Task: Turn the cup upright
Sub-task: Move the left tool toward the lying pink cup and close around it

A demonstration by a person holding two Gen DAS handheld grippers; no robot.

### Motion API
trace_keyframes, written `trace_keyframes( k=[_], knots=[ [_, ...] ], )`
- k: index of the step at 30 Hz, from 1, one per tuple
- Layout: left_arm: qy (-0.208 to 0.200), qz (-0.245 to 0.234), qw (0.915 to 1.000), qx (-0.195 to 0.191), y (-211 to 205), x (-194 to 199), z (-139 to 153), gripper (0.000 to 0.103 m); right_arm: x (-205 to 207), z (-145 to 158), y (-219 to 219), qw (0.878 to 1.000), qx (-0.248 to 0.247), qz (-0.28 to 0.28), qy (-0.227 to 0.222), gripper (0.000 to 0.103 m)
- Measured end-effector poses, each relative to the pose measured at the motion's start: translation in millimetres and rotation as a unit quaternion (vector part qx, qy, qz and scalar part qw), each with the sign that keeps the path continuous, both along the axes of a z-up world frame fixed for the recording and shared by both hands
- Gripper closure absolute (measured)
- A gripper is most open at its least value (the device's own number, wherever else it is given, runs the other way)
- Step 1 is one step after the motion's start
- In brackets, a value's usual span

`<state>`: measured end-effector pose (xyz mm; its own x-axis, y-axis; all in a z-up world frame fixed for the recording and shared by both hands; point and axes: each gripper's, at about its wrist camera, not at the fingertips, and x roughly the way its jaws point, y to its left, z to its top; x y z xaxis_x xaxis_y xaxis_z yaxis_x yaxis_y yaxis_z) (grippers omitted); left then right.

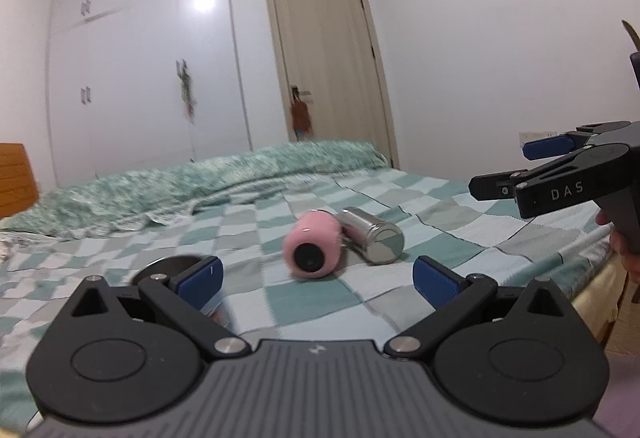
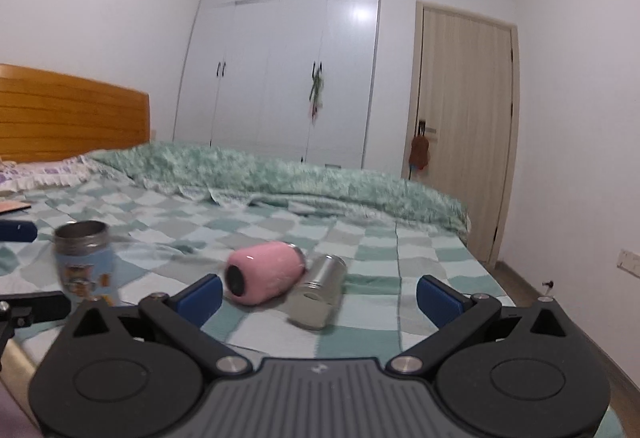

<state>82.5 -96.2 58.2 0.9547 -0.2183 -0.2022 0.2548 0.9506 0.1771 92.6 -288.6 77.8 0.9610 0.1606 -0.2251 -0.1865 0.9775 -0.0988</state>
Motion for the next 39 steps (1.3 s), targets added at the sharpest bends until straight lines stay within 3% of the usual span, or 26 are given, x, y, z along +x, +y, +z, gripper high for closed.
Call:
trace_keyframes(
  k=[4, 12, 18, 27, 34, 39],
  knots=[
    [0.036, -0.001, 0.9993, 0.007, -19.1, 44.7, 12.5, 0.000, 39.2, 3.1, -16.8, 1.000, -0.017, 0.004, 0.026, 0.000],
    [0.102, 0.018, 0.9928, 0.059, -50.9, 141.9, 27.2, 0.000, 125.4, -6.6, -31.1, 0.994, -0.044, 0.037, 0.093, 0.000],
    [0.145, 0.046, 0.9867, 0.058, -59.6, 208.9, 15.8, 0.000, 178.0, -11.3, -35.7, 0.989, -0.067, 0.063, 0.119, 0.000],
    [0.180, 0.062, 0.9800, 0.057, -59.2, 275.2, -12.3, 0.000, 235.6, -25.1, -35.2, 0.982, -0.053, 0.107, 0.147, 0.000],
    [0.226, 0.008, 0.9719, 0.063, -39.0, 320.2, -26.8, 0.000, 255.3, -40.5, -33.6, 0.981, -0.040, 0.127, 0.143, 0.000],
    [0.277, -0.027, 0.9586, 0.062, -34.7, 344.9, -32.1, 0.000, 262.0, -45.3, -31.1, 0.980, -0.031, 0.135, 0.142, 0.000]
  ],
)
